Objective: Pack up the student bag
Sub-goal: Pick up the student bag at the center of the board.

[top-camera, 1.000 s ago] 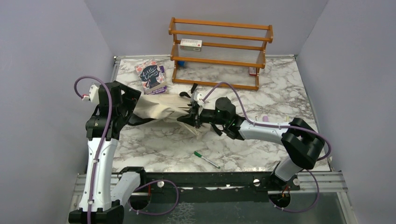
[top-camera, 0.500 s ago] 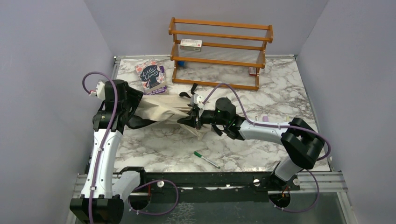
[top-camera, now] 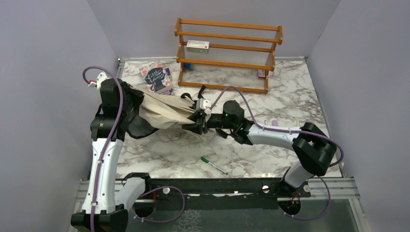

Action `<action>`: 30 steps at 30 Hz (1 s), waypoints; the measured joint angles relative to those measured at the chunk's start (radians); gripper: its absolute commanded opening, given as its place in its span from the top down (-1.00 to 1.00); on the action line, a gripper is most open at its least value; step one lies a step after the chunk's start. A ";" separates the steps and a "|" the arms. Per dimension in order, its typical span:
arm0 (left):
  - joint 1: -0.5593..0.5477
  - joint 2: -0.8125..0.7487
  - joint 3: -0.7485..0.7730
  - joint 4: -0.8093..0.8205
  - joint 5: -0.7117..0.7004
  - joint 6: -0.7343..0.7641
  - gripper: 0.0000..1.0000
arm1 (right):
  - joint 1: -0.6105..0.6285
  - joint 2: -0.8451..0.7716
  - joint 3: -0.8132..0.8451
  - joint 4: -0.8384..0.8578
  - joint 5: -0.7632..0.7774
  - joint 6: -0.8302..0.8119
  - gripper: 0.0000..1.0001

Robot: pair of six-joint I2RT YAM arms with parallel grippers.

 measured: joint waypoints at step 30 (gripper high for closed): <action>0.003 0.420 0.748 -0.145 0.250 0.692 1.00 | 0.005 -0.481 -0.266 -0.703 0.330 0.295 -0.03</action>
